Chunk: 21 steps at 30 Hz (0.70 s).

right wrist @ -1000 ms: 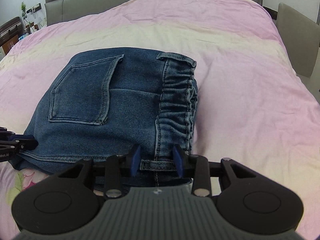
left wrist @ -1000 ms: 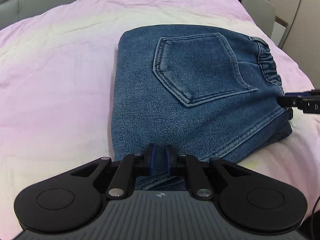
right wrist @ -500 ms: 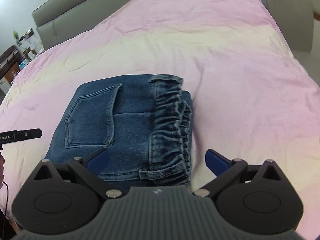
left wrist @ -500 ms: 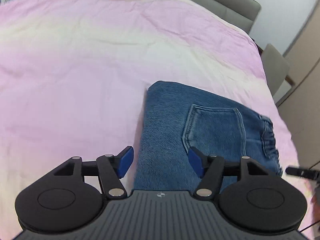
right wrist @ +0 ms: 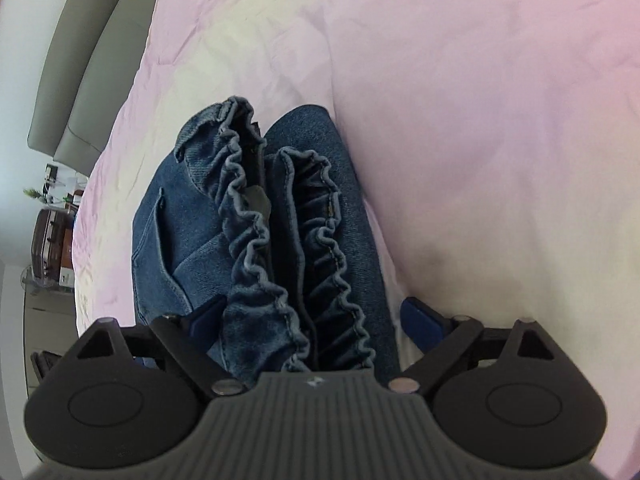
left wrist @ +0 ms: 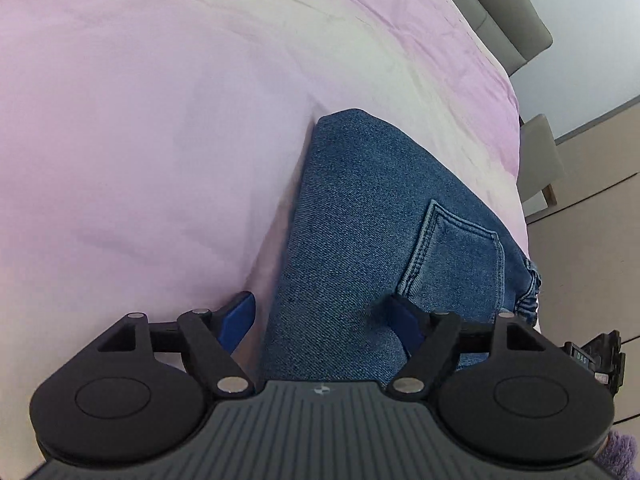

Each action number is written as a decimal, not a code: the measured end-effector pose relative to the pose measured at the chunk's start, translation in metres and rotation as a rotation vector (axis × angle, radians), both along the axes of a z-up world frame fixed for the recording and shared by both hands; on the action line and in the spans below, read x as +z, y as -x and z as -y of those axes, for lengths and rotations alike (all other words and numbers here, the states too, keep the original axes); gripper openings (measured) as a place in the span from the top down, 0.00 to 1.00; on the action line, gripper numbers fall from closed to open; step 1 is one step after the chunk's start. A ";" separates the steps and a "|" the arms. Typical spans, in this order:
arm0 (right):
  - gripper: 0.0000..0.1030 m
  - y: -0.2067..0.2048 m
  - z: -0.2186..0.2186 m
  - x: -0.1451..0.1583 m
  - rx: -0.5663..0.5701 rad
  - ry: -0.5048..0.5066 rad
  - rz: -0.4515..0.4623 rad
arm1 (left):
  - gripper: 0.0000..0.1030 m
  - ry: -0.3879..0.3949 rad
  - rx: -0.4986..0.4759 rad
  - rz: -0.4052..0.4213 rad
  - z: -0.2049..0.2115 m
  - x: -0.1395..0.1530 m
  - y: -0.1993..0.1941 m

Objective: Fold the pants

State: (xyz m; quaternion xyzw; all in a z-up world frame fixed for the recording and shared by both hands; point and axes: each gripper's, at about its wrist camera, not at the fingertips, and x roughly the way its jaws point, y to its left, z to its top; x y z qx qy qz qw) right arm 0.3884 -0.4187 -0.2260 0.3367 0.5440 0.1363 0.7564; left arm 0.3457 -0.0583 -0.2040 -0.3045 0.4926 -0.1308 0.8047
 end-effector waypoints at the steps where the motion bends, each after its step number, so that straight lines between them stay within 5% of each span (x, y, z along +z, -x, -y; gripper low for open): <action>1: 0.15 -0.005 -0.004 -0.002 0.010 0.003 0.005 | 0.16 -0.008 -0.004 0.001 0.002 -0.001 -0.002; 6: 0.18 -0.011 -0.012 -0.010 0.024 0.003 0.029 | 0.22 -0.020 -0.033 0.022 0.007 -0.003 -0.006; 8: 0.22 -0.009 -0.014 -0.010 0.033 0.016 0.040 | 0.35 -0.029 -0.047 0.029 0.013 -0.002 -0.007; 12: 0.28 -0.009 -0.022 -0.004 0.034 0.039 0.048 | 0.41 -0.049 -0.052 0.034 0.021 0.003 -0.007; 21: 0.49 0.005 -0.040 0.041 0.056 0.120 0.109 | 0.70 -0.029 -0.044 0.078 0.030 0.030 0.002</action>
